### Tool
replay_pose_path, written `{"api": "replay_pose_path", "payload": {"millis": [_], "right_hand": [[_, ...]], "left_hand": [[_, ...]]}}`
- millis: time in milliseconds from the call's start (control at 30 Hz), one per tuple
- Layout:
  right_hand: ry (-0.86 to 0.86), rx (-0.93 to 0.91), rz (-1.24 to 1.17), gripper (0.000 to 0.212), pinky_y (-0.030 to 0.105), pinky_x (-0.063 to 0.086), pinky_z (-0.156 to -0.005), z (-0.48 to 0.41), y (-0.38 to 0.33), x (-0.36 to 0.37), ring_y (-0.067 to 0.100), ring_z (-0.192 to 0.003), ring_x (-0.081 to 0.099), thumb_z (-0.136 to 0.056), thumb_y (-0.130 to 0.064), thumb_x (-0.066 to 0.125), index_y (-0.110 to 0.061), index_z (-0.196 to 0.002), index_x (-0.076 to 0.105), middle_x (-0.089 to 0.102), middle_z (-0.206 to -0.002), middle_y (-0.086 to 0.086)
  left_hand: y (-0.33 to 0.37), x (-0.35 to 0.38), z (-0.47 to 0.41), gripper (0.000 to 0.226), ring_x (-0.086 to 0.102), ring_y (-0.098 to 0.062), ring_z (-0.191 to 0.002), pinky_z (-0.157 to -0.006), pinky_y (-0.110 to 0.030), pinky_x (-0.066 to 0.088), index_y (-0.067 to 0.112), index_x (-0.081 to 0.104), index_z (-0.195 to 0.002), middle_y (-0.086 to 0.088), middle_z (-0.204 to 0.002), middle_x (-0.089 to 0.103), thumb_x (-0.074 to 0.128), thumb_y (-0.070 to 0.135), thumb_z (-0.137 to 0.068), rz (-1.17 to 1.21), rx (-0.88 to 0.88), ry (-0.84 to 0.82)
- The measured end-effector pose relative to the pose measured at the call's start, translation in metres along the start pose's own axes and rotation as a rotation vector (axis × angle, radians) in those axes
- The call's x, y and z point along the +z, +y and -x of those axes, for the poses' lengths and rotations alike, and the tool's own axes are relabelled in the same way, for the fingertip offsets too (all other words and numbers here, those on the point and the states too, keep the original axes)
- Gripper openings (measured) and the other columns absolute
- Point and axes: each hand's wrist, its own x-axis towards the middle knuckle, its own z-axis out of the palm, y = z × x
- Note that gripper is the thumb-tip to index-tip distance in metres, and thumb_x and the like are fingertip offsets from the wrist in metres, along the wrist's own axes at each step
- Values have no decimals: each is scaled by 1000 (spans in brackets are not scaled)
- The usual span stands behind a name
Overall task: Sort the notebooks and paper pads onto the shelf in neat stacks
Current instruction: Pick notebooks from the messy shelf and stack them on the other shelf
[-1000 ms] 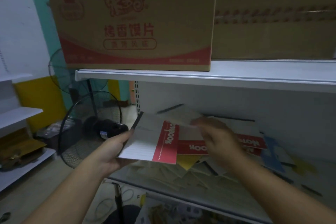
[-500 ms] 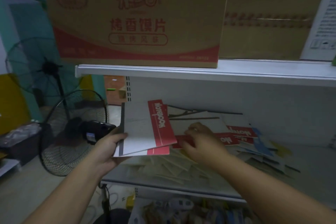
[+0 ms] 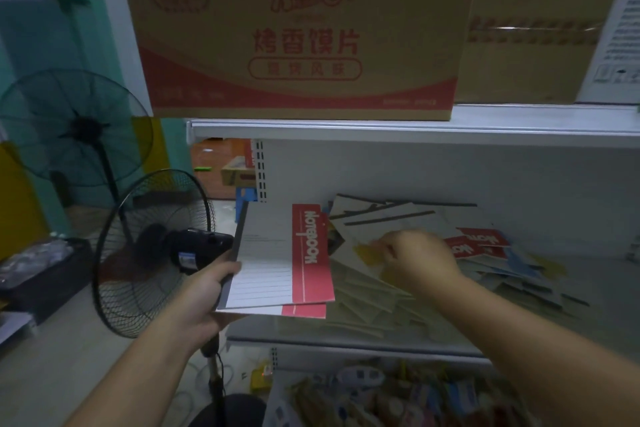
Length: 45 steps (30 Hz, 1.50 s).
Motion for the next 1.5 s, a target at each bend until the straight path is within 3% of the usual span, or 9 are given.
{"api": "replay_pose_path", "payload": {"millis": [267, 433, 567, 700, 800, 933, 1033, 1200, 1500], "right_hand": [[553, 104, -941, 27, 21, 51, -56, 44, 17, -38, 9, -65, 64, -95, -30, 47, -23, -77, 66, 67, -72, -4], [415, -149, -859, 13, 9, 50, -70, 82, 32, -27, 1, -81, 65, -89, -31, 57, -26, -87, 68, 68, -84, -14], [286, -161, -799, 26, 6, 48, -72, 124, 75, -33, -4, -82, 65, -86, -35, 53, -19, -88, 74, 69, -85, -16], [237, 54, -680, 34, 19, 51, -80, 176, 137, -58, -4, -89, 63, -76, -46, 56, -20, -84, 76, 62, -90, -29], [229, 444, -635, 36, 28, 49, -92, 213, 201, -72, 9, -103, 60, -85, -38, 60, -19, -116, 64, 54, -112, -21], [61, 782, -1209, 20, 36, 57, -76, 262, 273, -83, 19, -84, 72, -93, -11, 54, -12, -112, 60, 73, -96, 2], [150, 884, -1259, 25, 28, 55, -62, 309, 325, -88, 20, -75, 72, -93, 2, 48, -11, -106, 63, 75, -86, 2], [188, 962, -1228, 39, 43, 55, -83, 367, 394, -89, 27, -91, 70, -89, 7, 48, -17, -116, 63, 74, -99, 4], [156, 949, -1251, 50, 25, 53, -63, 385, 509, -95, 14, -79, 72, -95, 4, 37, -41, -113, 52, 75, -89, -11]], "left_hand": [[-2, 16, 17, 33, 66, -37, -93, -77, -44, 53, 23, 64, -109, -15, -95, 74, 44, 2, -94, -103, 14, -135], [-10, 81, 38, 22, 69, -25, -66, -49, -31, 54, 20, 62, -107, -11, -86, 75, 45, 9, -97, -107, 56, -222], [-38, 146, 56, 11, 67, -20, -76, -54, -25, 56, 18, 61, -100, -4, -90, 70, 52, 14, -95, -108, 71, -270], [-86, 216, 76, 31, 67, -34, -90, -68, -37, 57, 12, 52, -122, -17, -108, 68, 49, 0, -94, -161, 35, -393], [-124, 274, 100, 36, 67, -37, -95, -74, -42, 55, 14, 48, -127, -17, -112, 67, 50, 1, -94, -179, -25, -472], [-187, 362, 151, 31, 70, -31, -86, -59, -34, 56, 17, 49, -127, -13, -110, 69, 49, 15, -96, -173, -134, -577], [-220, 420, 191, 31, 71, -30, -79, -57, -36, 57, 17, 59, -115, -14, -101, 73, 40, 35, -99, -101, -316, -635], [-259, 492, 214, 63, 70, -40, -77, -78, -45, 51, 4, 65, -113, -25, -102, 70, 31, 55, -97, -55, -591, -654], [-334, 620, 202, 66, 70, -43, -77, -81, -54, 54, 5, 70, -98, -23, -89, 73, 37, 61, -92, -137, -559, -543]]}}
